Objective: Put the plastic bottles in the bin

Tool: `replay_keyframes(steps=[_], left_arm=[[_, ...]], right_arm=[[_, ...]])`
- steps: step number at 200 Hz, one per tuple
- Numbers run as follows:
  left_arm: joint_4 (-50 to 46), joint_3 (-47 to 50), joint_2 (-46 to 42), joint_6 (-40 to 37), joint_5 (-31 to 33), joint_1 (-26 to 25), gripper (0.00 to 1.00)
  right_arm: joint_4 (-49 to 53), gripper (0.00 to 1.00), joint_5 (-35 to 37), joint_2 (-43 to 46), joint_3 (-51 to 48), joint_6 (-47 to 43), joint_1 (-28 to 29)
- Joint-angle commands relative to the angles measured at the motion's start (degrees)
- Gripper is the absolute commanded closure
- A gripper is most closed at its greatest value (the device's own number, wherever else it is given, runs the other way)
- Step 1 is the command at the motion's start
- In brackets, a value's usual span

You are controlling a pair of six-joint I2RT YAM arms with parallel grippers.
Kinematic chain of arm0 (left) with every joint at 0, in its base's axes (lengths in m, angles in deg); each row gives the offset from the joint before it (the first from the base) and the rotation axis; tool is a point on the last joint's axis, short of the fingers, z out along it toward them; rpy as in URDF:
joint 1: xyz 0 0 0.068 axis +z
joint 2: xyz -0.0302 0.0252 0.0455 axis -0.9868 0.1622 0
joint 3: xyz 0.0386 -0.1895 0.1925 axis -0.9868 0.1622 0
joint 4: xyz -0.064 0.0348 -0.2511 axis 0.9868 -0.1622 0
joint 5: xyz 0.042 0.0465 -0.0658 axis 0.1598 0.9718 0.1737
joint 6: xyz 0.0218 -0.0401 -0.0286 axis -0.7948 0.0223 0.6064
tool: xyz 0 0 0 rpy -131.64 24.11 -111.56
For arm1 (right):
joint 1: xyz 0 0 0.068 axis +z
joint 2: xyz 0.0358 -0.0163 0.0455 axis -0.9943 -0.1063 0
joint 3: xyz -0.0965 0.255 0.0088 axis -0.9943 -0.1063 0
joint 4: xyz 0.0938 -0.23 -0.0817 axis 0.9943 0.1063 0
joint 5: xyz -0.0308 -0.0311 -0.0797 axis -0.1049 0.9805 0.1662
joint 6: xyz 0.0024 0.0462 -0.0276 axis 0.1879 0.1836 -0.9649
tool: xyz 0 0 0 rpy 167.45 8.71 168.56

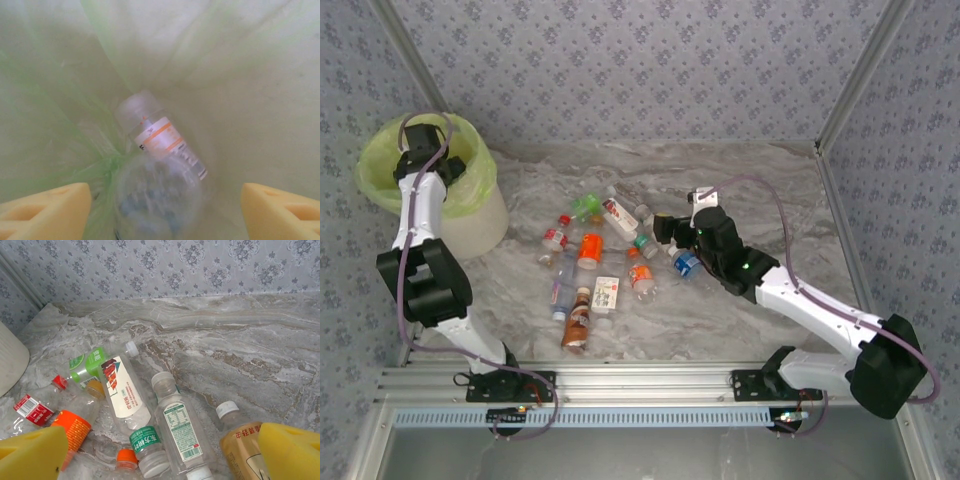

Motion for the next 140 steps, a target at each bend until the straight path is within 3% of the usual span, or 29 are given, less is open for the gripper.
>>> replay_keyframes(steps=[1, 77, 90, 140], left_arm=[[-1.0, -2.2, -1.3, 0.3, -3.2, 0.2, 0.19], [2.4, -1.9, -8.1, 0.5, -10.1, -0.4, 0.07], [3.8, -1.2, -10.1, 0.2, -10.0, -1.1, 0.01], [12.7, 4.9, -19.3, -0.1, -14.9, -4.5, 0.01]], right_arm=[[0.9, 0.00, 2.0, -0.2, 1.3, 1.3, -0.6], [3.4, 0.00, 0.5, 0.6, 0.4, 1.4, -2.6], [4.8, 0.00, 0.5, 1.4, 0.4, 1.1, -3.3], [10.5, 0.00, -5.6, 5.0, -1.4, 0.1, -8.1]])
